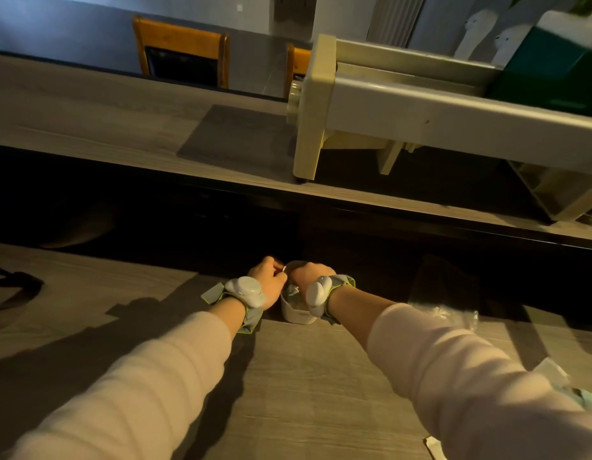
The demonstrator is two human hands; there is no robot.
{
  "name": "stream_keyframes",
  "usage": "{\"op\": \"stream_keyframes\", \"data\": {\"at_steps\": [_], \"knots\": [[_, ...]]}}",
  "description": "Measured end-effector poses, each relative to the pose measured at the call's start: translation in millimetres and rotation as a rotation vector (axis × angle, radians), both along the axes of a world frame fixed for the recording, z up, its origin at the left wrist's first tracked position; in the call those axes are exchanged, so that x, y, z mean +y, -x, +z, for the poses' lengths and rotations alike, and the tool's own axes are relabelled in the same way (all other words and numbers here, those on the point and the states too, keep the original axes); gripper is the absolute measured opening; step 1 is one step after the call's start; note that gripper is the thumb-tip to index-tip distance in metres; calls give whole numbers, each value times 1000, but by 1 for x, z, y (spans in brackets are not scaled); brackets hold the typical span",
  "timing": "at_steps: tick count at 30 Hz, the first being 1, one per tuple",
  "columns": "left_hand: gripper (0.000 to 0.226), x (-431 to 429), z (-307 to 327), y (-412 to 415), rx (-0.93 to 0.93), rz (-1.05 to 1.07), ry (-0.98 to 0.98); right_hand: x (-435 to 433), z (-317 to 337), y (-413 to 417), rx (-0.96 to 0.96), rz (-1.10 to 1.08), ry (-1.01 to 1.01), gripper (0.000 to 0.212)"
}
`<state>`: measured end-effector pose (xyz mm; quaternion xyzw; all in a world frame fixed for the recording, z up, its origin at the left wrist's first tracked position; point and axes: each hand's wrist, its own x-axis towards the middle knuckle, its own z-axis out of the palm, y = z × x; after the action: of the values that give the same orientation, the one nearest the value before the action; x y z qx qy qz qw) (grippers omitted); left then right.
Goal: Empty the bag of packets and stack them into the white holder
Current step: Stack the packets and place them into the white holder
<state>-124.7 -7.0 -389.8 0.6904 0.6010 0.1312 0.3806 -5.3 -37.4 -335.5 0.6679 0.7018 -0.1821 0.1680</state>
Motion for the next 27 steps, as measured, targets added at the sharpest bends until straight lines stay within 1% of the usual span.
{"op": "stream_keyframes", "data": {"at_steps": [4, 8, 10, 12, 13, 15, 17, 18, 20, 23, 25, 27], "knots": [[26, -1, 3, 3, 1, -15, -2, -2, 1, 1, -10, 9, -37, 23], [29, -1, 5, 4, 35, -43, -6, -1, 8, -3, -15, -11, -11, 23], [31, -3, 9, 2, 51, -32, -40, -2, 11, -7, 10, -35, -11, 26], [25, -10, 18, -1, 12, 24, -115, -5, 12, -14, 62, -65, -63, 32], [19, -11, 23, -2, -32, 61, -157, -3, 12, -19, 125, -99, -101, 34], [11, -22, 33, -6, -135, 104, -243, -13, 16, -33, 353, -219, -157, 34], [14, -35, 41, -11, -223, 97, -290, -29, 25, -48, 575, -304, -184, 34], [16, -45, 45, -16, -259, 81, -284, -40, 28, -57, 645, -322, -185, 33], [14, -60, 50, -25, -308, 49, -230, -58, 32, -72, 711, -325, -191, 29], [16, -91, 49, -50, -381, -25, -124, -98, 32, -107, 756, -368, -164, 26], [20, -116, 45, -69, -407, -88, -40, -127, 30, -130, 788, -430, -139, 26], [17, -142, 37, -93, -431, -144, 45, -159, 23, -158, 813, -512, -140, 23]]}}
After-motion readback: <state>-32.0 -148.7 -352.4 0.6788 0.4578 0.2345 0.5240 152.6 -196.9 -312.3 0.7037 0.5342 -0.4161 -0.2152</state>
